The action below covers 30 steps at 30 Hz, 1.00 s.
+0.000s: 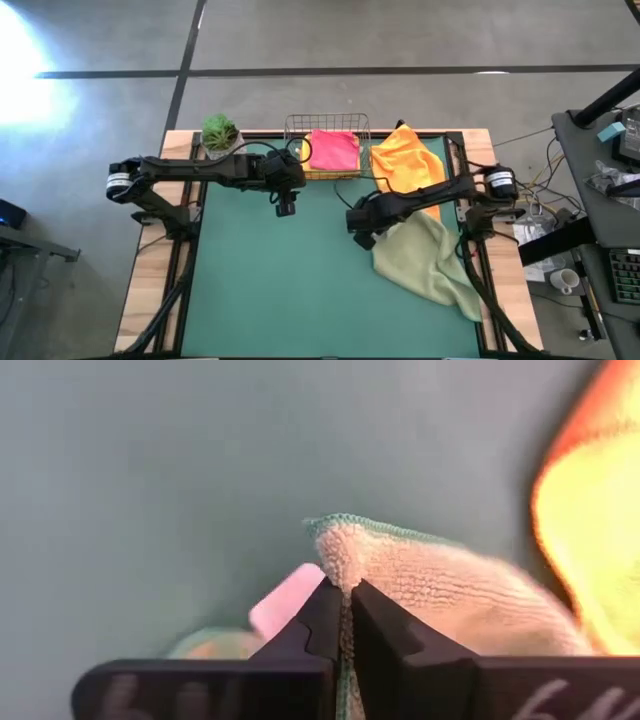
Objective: Fold microfiber towels
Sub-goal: Fold the green microfiber cloth
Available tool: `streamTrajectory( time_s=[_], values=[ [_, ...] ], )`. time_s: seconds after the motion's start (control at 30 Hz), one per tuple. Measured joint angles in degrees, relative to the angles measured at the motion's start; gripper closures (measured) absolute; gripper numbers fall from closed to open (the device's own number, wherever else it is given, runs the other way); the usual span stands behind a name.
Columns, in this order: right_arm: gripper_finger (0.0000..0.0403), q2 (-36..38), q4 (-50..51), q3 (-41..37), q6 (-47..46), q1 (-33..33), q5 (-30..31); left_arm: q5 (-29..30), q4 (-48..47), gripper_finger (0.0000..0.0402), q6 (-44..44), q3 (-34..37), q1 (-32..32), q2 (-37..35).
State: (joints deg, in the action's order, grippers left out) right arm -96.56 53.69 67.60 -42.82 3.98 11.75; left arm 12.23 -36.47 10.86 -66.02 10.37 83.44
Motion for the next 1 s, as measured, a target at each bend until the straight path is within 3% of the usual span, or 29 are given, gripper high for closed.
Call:
streamTrajectory(
  time_s=[0.27,0.43,0.63,1.0],
  values=[
    [0.0394,6.54,0.09,8.89,-0.71,8.45,0.56,-1.8,0.05,0.0237,2.2,0.0,0.0,-0.02],
    [0.0394,9.41,0.34,14.14,-0.6,12.51,3.29,-12.39,2.12,0.0237,3.58,0.0,-0.04,-0.02],
    [0.0394,11.53,0.62,17.52,0.08,15.66,3.32,-24.44,11.24,0.0237,3.56,0.0,-1.66,-0.02],
    [0.0394,15.09,0.5,19.45,0.43,17.1,8.02,-26.37,27.97,0.0237,3.07,0.0,-8.6,-0.02]
  ],
)
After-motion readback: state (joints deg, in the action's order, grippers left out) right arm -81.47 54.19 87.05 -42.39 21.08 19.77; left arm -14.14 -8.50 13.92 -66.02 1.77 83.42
